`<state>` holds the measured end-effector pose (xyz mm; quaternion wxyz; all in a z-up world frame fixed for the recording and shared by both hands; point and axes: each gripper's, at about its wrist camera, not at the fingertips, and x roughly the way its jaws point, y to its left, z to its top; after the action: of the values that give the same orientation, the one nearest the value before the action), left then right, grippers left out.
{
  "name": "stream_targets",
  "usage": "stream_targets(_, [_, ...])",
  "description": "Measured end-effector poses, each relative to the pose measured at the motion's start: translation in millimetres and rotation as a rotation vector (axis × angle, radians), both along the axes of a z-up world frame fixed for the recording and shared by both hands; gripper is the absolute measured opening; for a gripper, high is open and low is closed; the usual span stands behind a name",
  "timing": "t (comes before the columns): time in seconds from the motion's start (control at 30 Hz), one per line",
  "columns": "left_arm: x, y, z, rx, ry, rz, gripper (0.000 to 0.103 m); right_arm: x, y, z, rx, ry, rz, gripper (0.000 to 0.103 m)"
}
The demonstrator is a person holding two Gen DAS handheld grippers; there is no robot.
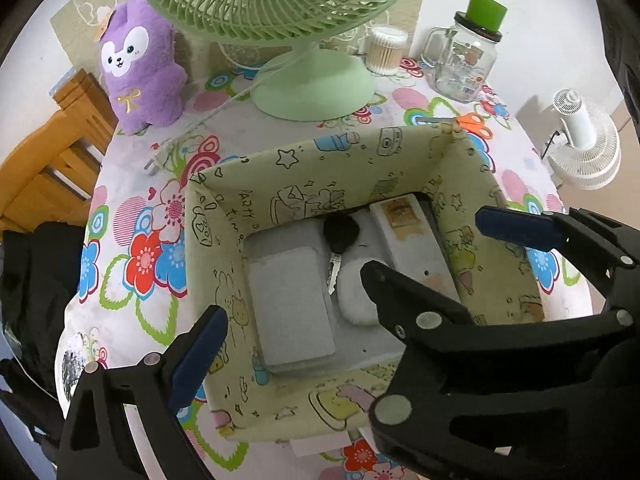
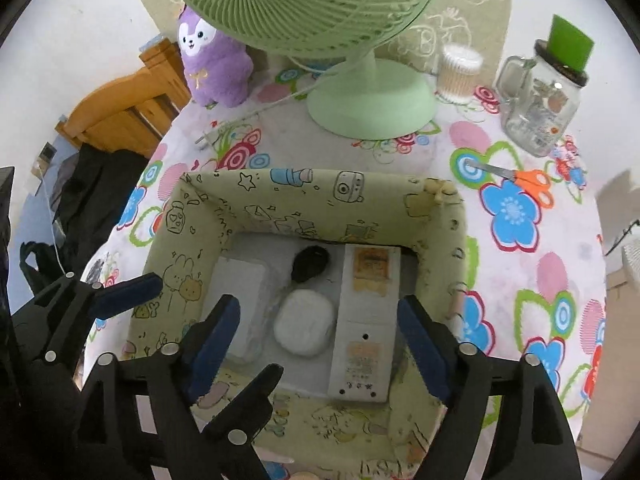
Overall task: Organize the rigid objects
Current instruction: 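Withdraw both tools from the box back toward the two white chargers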
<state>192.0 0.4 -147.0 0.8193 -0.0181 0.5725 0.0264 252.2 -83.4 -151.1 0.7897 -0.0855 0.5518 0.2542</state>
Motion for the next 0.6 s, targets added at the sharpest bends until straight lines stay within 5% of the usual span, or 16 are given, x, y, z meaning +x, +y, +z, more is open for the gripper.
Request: stream_targets(0.6, [-37.2,-5.0,20.1,-0.005,-0.035,-0.030,0.099,-41.4,-17.0,20.7,0.008,-0.041,-0.059,0.089])
